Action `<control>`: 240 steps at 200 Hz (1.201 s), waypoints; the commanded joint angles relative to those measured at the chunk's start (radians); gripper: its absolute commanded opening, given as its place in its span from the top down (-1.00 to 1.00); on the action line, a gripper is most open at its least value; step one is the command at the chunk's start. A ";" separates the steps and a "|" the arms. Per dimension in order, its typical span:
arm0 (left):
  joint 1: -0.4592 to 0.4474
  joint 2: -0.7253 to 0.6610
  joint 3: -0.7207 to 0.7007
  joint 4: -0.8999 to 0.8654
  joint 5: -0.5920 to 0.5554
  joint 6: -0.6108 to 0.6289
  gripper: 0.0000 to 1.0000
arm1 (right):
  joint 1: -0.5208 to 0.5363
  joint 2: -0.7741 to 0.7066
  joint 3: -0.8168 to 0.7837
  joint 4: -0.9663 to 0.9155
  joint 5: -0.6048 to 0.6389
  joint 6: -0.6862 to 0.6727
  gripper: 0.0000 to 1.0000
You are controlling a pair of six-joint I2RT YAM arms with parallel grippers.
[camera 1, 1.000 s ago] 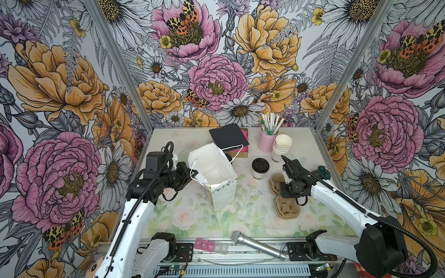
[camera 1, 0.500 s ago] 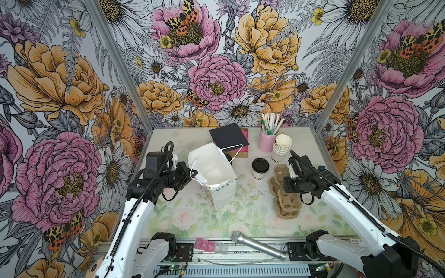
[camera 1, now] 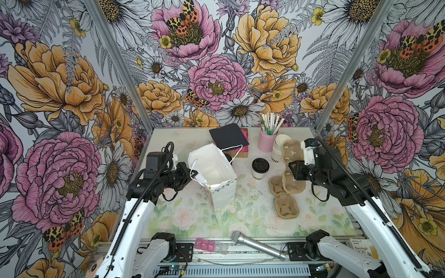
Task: Pack a coffee takeout order
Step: Pick up the cup tray from the cup tray, then pick up the takeout bag from the center of the table.
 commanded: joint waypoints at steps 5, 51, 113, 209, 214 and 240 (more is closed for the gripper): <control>0.009 0.009 -0.006 0.012 -0.001 0.028 1.00 | 0.051 0.025 0.104 0.014 0.001 -0.008 0.53; 0.006 0.017 0.005 0.012 -0.017 0.039 1.00 | 0.206 0.126 0.230 0.072 0.078 -0.010 0.54; -0.017 0.033 0.051 0.013 -0.104 0.122 1.00 | 0.393 0.240 0.332 0.185 0.170 -0.032 0.55; -0.090 -0.059 0.013 0.215 -0.226 0.203 1.00 | 0.658 0.379 0.475 0.315 0.328 -0.081 0.55; -0.096 -0.068 -0.003 0.226 -0.230 0.210 1.00 | 0.668 0.385 0.476 0.326 0.331 -0.081 0.55; -0.131 -0.111 -0.056 0.254 -0.297 0.252 1.00 | 0.716 0.422 0.496 0.362 0.343 -0.087 0.55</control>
